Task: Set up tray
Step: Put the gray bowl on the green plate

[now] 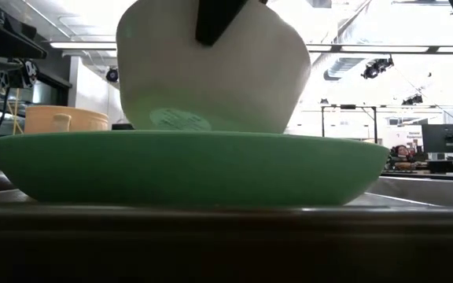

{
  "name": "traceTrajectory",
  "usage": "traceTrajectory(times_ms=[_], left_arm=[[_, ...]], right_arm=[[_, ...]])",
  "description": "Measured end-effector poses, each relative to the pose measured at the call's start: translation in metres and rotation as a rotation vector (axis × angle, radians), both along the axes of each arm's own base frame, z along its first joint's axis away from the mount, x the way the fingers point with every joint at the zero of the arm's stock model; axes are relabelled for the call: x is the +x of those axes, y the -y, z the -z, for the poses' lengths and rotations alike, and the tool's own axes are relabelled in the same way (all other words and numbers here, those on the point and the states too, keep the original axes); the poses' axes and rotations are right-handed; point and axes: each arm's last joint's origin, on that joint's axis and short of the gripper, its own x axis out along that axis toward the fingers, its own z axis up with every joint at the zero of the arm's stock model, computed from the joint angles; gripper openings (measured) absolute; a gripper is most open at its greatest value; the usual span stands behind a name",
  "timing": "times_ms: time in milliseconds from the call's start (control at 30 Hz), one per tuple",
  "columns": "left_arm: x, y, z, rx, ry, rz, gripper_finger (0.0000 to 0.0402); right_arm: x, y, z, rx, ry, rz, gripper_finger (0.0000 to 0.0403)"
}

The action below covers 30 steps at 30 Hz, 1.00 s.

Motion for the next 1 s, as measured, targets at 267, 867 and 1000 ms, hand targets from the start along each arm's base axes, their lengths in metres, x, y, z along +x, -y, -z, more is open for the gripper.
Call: traceTrajectory(times_ms=[267, 867, 1000], left_arm=[[0.000, 0.000, 0.000, 0.001, 0.000, 0.000, 0.0079], [0.000, 0.000, 0.000, 0.001, 0.000, 0.000, 0.0079], [0.000, 0.000, 0.000, 0.001, 0.000, 0.000, 0.0079]], right_arm=[[0.004, -0.002, 0.008, 0.012, -0.004, 0.001, 0.0000], [0.005, -0.008, 0.036, 0.096, -0.039, 0.001, 0.0001], [0.007, -0.009, 0.035, 0.120, -0.028, -0.010, 0.0001]])
